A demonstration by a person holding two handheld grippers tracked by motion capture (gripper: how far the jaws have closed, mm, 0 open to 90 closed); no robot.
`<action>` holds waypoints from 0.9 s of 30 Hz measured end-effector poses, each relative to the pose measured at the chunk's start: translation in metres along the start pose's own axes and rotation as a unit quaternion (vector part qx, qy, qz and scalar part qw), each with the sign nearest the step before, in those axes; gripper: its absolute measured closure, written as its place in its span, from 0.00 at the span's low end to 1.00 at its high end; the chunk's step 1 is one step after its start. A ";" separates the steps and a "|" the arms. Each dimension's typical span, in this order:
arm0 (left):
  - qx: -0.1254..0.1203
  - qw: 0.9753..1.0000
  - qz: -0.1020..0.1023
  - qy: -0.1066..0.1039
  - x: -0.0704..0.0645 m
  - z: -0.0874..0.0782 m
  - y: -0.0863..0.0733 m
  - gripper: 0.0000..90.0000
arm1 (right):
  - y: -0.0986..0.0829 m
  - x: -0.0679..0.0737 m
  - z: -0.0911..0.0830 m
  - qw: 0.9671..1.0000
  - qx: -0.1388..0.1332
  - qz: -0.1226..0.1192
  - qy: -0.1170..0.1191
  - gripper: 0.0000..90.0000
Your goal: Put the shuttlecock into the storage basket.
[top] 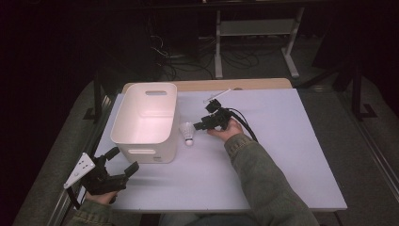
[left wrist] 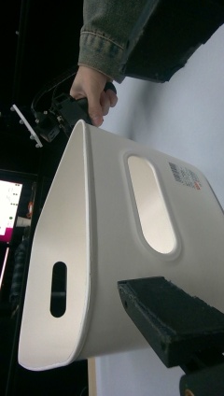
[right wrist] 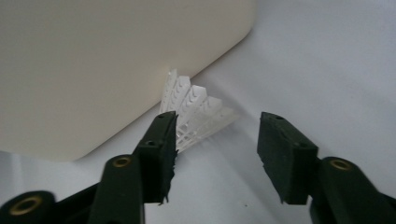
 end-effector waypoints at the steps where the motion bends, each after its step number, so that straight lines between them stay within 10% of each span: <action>1: 0.000 1.000 0.001 0.000 0.000 0.000 0.000 0.00 | -0.001 0.001 0.000 1.000 -0.002 0.003 0.003 0.41; 12: -0.001 1.000 0.000 0.000 0.000 0.000 0.000 0.00 | -0.003 0.005 0.000 1.000 -0.002 0.009 0.002 0.01; 27: -0.003 1.000 -0.001 -0.001 -0.001 0.000 0.000 0.00 | -0.007 0.008 0.010 0.999 0.018 0.040 -0.002 0.00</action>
Point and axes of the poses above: each handheld gripper's, and its own axes: z roughly forward along the jaws, y roughly out of its top, x roughly to its left, the point moved 6 cm from there along z, roughly forward along the jaws, and after that the axes turned 14 degrees about x, right-handed, at the moved point
